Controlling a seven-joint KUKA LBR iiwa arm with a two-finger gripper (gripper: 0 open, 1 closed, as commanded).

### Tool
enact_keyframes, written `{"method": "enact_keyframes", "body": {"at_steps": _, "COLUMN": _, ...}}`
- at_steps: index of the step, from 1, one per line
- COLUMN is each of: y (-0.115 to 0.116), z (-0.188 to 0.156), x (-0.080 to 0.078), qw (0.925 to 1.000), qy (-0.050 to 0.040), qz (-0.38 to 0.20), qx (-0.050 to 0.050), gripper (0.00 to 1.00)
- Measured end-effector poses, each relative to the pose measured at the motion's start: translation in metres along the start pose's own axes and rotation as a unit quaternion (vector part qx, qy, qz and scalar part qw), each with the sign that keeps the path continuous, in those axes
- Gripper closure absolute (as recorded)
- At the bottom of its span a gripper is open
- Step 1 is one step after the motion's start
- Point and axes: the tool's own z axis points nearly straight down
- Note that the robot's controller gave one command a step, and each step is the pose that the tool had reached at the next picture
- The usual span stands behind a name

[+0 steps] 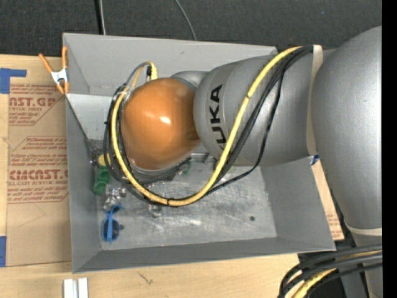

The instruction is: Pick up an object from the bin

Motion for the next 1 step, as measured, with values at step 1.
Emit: {"method": "enact_keyframes", "body": {"at_steps": 1, "y": -0.0093, "z": 0.0682, "x": -0.0042, "qw": 0.9974, "qy": 0.0017, "qz": -0.072, "qx": -0.003, "gripper": 0.0}}
